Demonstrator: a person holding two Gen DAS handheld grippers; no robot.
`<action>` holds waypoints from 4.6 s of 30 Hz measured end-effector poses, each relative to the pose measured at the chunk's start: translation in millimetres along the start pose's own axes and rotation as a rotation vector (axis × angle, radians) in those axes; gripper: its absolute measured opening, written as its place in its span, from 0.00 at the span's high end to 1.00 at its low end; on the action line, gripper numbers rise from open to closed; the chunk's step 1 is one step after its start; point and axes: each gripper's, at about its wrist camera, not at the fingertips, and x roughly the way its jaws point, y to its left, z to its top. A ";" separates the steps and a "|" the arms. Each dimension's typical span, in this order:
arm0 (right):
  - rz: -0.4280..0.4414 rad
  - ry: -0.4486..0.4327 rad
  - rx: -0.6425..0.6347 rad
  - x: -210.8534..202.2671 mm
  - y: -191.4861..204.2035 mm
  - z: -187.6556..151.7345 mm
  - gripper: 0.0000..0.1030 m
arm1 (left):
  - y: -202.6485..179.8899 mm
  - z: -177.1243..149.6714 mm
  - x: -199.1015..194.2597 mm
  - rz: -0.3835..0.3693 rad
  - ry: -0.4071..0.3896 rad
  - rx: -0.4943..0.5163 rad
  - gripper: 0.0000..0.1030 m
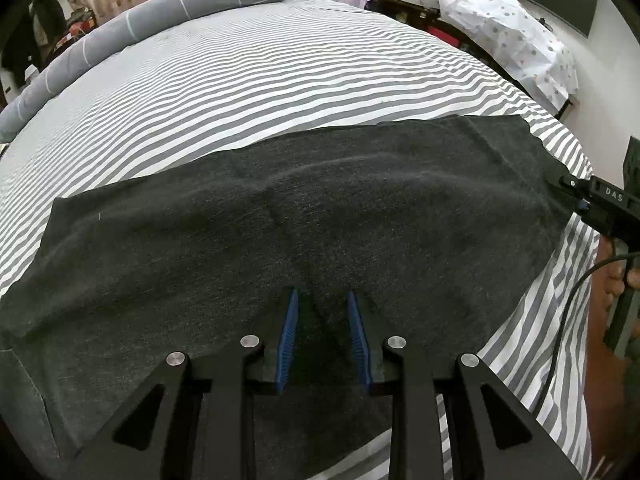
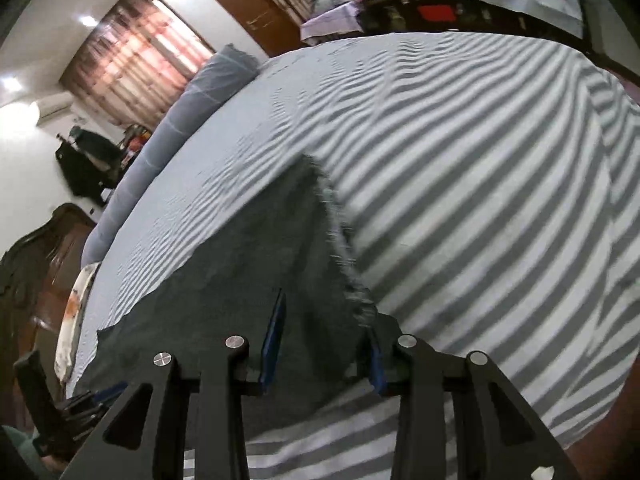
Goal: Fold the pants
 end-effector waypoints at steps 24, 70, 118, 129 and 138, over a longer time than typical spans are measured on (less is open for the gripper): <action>0.273 0.082 0.047 -36.0 102.3 33.4 0.94 | 49.7 7.0 -19.2 -0.176 0.029 -0.158 0.73; 0.285 0.411 -0.617 48.8 326.2 -167.3 0.82 | 193.7 -15.5 -25.3 -0.497 0.099 -0.715 0.51; 0.026 0.350 0.202 40.7 158.7 -123.8 0.90 | 183.5 -22.2 -62.6 -0.446 0.022 -0.659 0.98; 0.051 0.392 -0.038 47.5 230.4 -131.9 0.92 | 221.2 -40.7 -81.8 -0.337 0.002 -0.640 0.98; -0.029 0.440 -0.100 63.7 238.6 -135.1 0.80 | 215.7 -57.1 -51.5 -0.188 0.081 -0.564 0.97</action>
